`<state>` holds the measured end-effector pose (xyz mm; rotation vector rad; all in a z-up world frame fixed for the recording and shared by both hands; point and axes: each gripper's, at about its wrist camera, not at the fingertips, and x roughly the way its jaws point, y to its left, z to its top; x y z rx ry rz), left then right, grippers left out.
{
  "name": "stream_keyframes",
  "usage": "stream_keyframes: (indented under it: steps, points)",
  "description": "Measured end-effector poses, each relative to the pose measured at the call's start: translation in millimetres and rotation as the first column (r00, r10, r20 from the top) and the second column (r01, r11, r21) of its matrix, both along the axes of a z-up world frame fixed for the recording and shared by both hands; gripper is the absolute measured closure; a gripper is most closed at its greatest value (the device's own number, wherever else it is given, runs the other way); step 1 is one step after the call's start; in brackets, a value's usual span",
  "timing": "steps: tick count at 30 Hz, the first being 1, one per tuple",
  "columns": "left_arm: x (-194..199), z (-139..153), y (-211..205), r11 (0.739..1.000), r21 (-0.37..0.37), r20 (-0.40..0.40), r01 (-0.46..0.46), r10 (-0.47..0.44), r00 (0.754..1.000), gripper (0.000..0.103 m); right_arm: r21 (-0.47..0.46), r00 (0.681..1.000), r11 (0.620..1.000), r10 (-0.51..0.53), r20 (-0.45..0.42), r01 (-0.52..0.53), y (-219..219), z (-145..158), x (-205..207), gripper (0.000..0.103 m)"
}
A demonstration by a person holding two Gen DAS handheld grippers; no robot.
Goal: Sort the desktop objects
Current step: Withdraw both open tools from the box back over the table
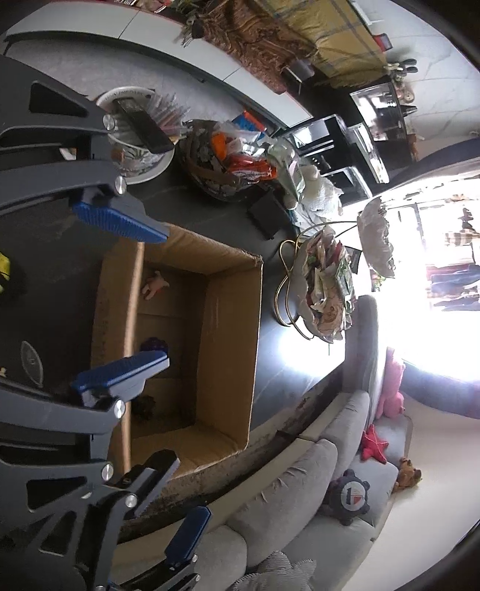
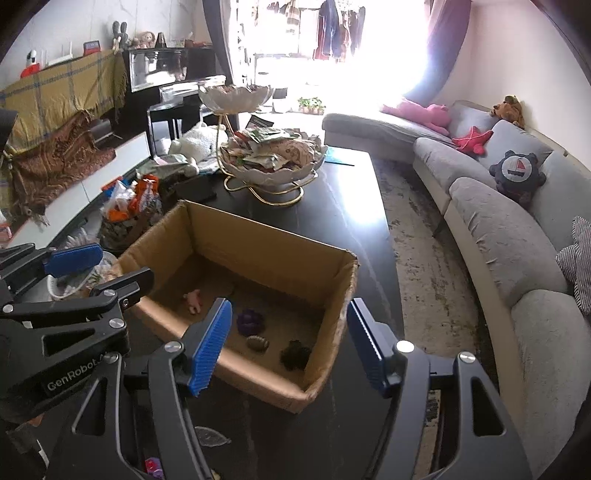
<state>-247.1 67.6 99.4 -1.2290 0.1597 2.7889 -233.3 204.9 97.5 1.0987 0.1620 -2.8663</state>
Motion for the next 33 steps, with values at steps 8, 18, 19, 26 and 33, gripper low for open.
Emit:
stream_keyframes:
  steps: [8, 18, 19, 26, 33]
  points:
    - [32, 11, -9, 1.000, -0.022, -0.053, -0.017, 0.016, 0.998, 0.038, -0.006, 1.000, 1.000, 0.011, -0.012, -0.011, -5, 7, 22, 0.038]
    - [70, 16, -16, 0.996, -0.073, -0.122, -0.046, 0.037, 0.992, 0.038, -0.012, 0.999, 0.999, 0.042, -0.016, -0.043, -16, 13, 54, 0.036]
    - [73, 16, -17, 0.996, -0.077, -0.125, -0.045, 0.035, 0.992, 0.038, -0.010, 0.999, 0.999, 0.044, -0.015, -0.044, -18, 13, 57, 0.035]
    - [92, 12, -24, 0.996, -0.070, -0.107, -0.055, 0.047, 0.993, 0.038, 0.004, 0.998, 0.998, 0.060, -0.019, -0.060, -26, 10, 79, 0.035]
    - [109, 5, -29, 0.997, -0.054, -0.087, -0.059, 0.054, 0.995, 0.038, 0.027, 0.998, 0.998, 0.065, -0.012, -0.065, -32, 6, 96, 0.035]
